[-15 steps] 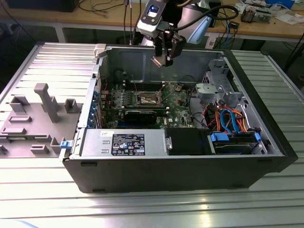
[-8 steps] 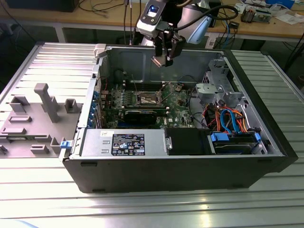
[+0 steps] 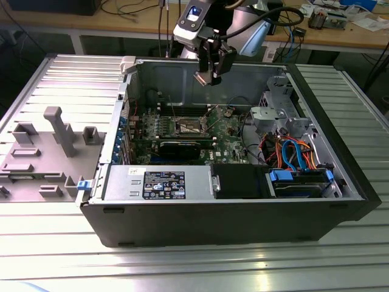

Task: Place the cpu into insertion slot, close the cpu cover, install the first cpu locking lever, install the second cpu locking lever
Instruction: 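Place the cpu into insertion slot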

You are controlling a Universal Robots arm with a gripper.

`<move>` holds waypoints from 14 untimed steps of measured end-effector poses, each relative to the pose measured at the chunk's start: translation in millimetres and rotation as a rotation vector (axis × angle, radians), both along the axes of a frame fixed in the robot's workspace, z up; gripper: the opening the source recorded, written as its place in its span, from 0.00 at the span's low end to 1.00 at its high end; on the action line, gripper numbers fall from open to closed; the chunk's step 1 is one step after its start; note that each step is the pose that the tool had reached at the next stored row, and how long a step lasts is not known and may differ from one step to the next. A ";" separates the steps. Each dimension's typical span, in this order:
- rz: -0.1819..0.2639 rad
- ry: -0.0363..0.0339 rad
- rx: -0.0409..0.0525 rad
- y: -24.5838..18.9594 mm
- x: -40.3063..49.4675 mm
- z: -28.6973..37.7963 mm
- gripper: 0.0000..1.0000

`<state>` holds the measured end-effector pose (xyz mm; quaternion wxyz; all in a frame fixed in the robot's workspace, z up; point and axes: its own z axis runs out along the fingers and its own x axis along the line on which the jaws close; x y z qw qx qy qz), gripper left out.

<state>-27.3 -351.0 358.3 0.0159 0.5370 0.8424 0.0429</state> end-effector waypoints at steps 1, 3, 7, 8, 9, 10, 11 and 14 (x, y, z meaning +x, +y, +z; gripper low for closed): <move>-0.004 0.0000 0.0000 0.0 0.0 0.0 0.54; -0.015 0.0000 0.0000 0.0 0.0 0.0 0.54; -0.043 0.0000 0.0000 0.0 0.0 0.0 0.54; -0.049 0.0000 0.0001 0.0 0.0 0.0 0.54; -0.058 0.0000 0.0000 0.0 0.0 0.0 0.54; -0.065 0.0000 0.0000 0.0 0.0 0.0 0.54; -0.070 0.0000 0.0000 0.0 0.0 0.0 0.54; -0.080 0.0000 0.0000 0.0 0.0 0.0 0.54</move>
